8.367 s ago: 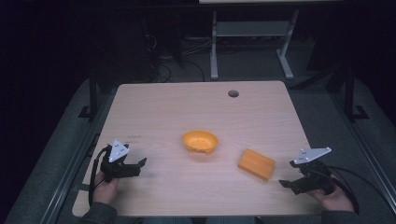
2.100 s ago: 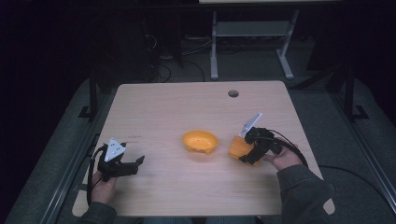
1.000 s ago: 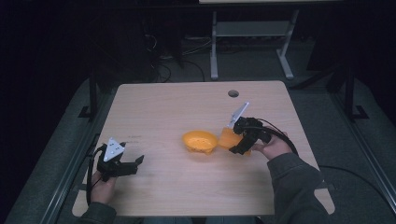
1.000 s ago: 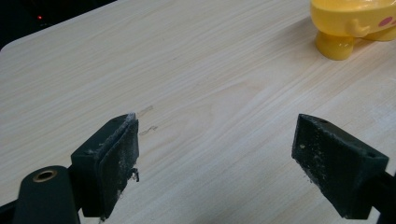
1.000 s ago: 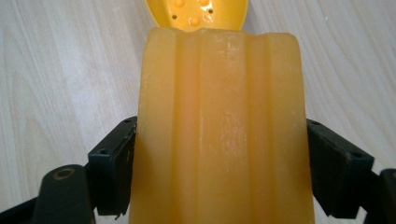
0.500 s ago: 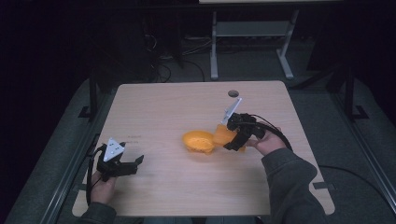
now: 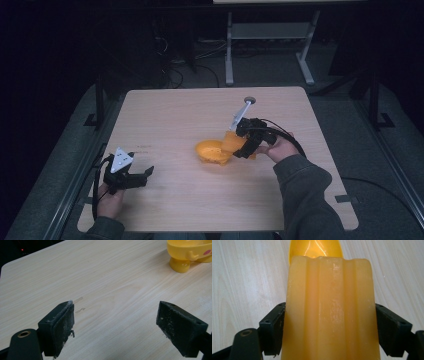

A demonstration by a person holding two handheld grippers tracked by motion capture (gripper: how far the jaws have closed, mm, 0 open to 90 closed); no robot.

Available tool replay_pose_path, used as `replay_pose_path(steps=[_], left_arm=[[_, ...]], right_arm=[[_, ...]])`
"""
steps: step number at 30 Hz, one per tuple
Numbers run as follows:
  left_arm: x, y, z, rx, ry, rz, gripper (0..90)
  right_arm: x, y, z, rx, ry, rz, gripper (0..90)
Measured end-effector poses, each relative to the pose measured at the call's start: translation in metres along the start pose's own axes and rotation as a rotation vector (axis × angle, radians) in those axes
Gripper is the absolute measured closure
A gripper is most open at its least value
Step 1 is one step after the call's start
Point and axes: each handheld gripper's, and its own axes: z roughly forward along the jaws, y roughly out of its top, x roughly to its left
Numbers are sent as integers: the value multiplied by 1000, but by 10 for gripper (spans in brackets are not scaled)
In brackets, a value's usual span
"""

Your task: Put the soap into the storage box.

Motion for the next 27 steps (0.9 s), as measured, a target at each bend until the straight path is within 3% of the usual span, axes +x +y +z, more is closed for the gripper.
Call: replay_pose_path(steps=[17,27], left_arm=[[0,0,0,-1,0,1,141],[0,0,0,-3,-1,1,141]], right_arm=[[-3,14,9,-3,21,-16,203],[-3,32,13,-16,33,-49,204]])
